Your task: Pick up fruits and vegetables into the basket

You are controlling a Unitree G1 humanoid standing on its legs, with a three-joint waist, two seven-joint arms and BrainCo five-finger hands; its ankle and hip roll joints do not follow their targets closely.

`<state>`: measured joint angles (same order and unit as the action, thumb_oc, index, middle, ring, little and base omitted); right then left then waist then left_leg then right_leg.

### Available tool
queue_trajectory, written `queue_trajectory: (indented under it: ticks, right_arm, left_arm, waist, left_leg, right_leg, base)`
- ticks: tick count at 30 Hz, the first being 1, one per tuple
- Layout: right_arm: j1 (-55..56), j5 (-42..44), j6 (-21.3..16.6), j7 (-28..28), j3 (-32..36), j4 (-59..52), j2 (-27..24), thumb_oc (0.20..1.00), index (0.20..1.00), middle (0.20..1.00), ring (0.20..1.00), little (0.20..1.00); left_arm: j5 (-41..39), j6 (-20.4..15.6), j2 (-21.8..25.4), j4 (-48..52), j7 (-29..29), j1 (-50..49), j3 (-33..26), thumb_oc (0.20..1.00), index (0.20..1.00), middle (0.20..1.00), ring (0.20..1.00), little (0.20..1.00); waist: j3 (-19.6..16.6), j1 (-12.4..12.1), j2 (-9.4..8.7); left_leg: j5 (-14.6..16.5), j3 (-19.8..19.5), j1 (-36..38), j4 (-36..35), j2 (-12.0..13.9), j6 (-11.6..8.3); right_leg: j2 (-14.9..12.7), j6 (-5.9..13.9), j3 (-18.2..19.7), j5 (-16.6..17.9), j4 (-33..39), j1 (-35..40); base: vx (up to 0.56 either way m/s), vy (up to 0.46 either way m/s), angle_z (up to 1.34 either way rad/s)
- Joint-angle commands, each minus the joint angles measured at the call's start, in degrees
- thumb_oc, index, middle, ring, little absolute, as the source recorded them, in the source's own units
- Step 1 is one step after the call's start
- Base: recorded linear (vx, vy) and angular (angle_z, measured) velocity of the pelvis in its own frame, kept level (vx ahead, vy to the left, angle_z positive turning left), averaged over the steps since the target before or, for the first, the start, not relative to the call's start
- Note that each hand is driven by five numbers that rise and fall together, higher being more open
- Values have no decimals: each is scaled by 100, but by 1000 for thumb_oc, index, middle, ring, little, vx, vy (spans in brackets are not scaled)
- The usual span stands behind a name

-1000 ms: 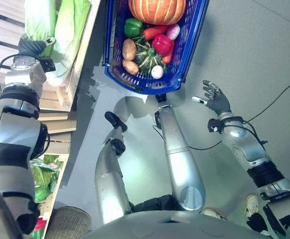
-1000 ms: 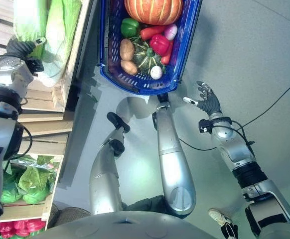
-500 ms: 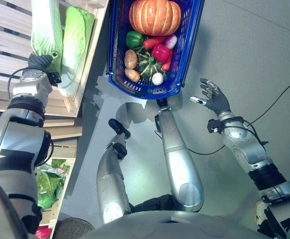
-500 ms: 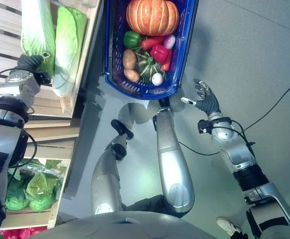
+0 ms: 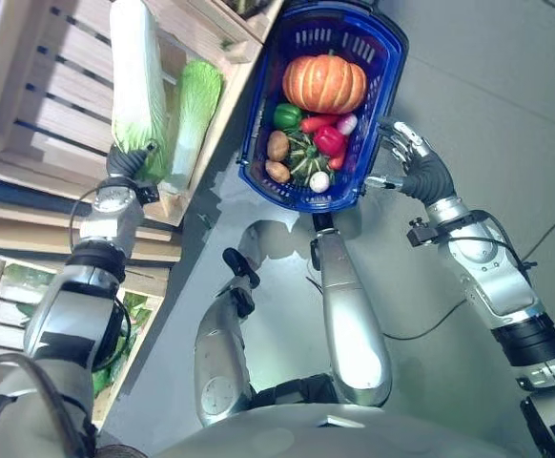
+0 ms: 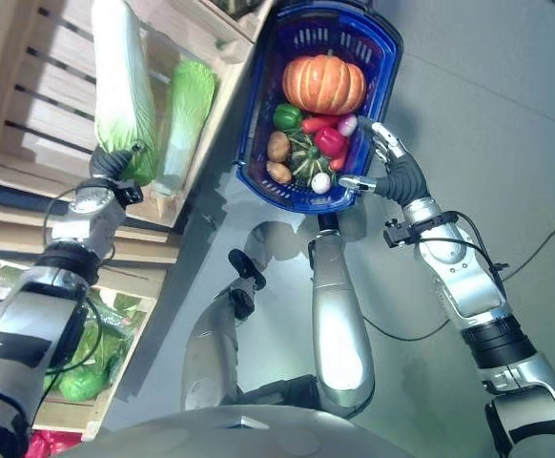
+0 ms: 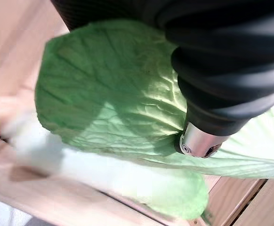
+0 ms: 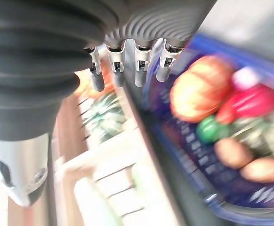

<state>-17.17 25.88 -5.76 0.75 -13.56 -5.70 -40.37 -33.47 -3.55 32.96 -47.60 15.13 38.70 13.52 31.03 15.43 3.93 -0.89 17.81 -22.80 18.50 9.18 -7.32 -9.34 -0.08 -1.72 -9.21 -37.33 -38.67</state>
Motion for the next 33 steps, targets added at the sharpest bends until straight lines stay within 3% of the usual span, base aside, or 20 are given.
queue_trajectory:
  ticks: [1,9,18,25,33]
  right_arm:
    - [-305,693,243,235,141,-332,213,1000,1000,1000,1000,1000]
    - [-1155,1610,655,64,-122,-457,1127,1000,1000,1000,1000,1000]
    - [-1373,3337,418,-338,-354,-263,2237,1000,1000,1000,1000,1000]
    - [-1482,4088,-89,11,-547,-84,2794,1000,1000,1000,1000,1000]
    - [-1635,4732,-93,-142,-659,131,2877,1000,1000,1000,1000,1000]
  left_arm:
    - [605,-785,86,442,438,-234,-258,200,200,200,200,200]
    - [1491,-1399,-86,1860,1190,-587,-196,200,200,200,200,200]
    - [2930,-2031,-69,2798,1480,-540,92,200,200,200,200,200]
    - [3948,-1987,40,3163,1646,-337,587,200,200,200,200,200]
    - [5081,-1680,168,3278,2075,-167,1057,200,200,200,200,200]
  waist:
    - [-123,-123,-25]
    - [-124,-641,-30]
    - [-134,-1088,-341]
    - [-184,-1288,-445]
    - [-277,-1384,-499]
  left_leg:
    - [695,15,-134,807,-18,124]
    - [545,-148,121,702,-86,267]
    - [591,-401,297,750,-99,372]
    - [629,-541,382,792,-128,429]
    - [688,-630,466,832,-128,423]
  right_leg:
    - [-121,237,-126,-139,417,383]
    - [-224,176,-434,63,633,938]
    - [-255,211,-766,177,748,1413]
    - [-242,273,-916,255,822,1643]
    - [-242,298,-1003,258,909,1853]
  base:
    - [4,-45,19]
    - [-36,-89,16]
    - [-8,-166,18]
    - [8,-106,12]
    - [26,-44,9]
